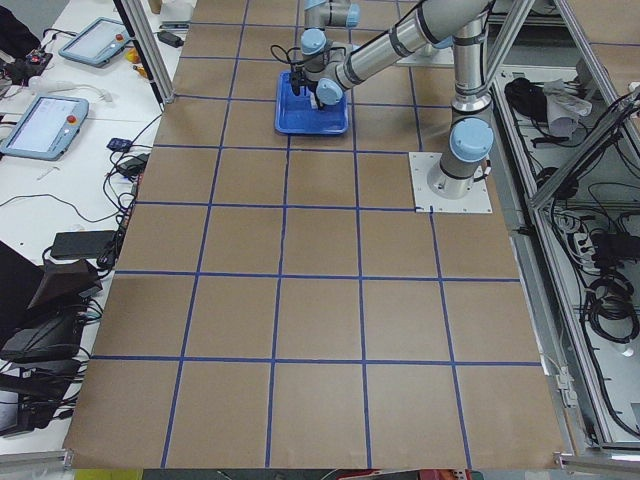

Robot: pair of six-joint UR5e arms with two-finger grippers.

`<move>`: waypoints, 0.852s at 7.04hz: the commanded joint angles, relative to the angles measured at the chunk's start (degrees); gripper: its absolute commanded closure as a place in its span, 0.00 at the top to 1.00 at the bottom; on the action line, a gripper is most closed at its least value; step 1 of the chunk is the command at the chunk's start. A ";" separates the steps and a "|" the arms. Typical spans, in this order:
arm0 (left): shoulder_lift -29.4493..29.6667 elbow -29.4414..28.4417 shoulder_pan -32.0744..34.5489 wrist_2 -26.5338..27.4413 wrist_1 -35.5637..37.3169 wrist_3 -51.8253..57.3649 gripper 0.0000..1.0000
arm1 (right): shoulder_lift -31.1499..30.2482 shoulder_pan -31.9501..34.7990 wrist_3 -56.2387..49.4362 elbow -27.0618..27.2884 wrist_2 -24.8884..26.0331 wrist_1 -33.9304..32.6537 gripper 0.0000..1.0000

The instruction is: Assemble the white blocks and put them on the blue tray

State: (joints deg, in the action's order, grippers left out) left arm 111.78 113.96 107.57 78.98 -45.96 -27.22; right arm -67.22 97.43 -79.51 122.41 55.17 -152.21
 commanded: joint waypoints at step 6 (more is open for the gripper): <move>0.28 -0.31 0.36 0.47 0.08 2.62 0.10 | -5.99 -3.38 6.83 -0.06 0.90 0.77 0.73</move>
State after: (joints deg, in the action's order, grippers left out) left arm 112.06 113.70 107.78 79.34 -45.88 -24.98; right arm -72.66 95.00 -73.53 122.28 56.01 -151.62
